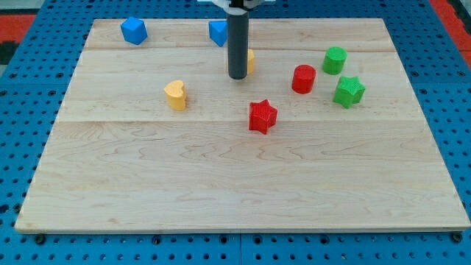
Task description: Move the yellow hexagon to the top right of the board
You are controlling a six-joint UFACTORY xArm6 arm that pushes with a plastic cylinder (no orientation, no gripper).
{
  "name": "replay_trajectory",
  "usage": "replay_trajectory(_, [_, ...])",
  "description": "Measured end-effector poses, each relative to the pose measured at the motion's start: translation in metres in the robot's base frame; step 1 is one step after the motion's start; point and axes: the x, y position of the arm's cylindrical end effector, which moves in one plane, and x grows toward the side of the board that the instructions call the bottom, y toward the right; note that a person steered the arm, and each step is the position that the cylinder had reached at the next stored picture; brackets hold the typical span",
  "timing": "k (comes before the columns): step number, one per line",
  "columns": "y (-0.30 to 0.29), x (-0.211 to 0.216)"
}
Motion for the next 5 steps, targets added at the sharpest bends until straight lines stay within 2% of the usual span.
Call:
replay_trajectory(2, [0.0, 0.001])
replay_trajectory(3, [-0.058, 0.016])
replay_trajectory(4, [-0.037, -0.013])
replay_trajectory(5, [0.016, -0.016])
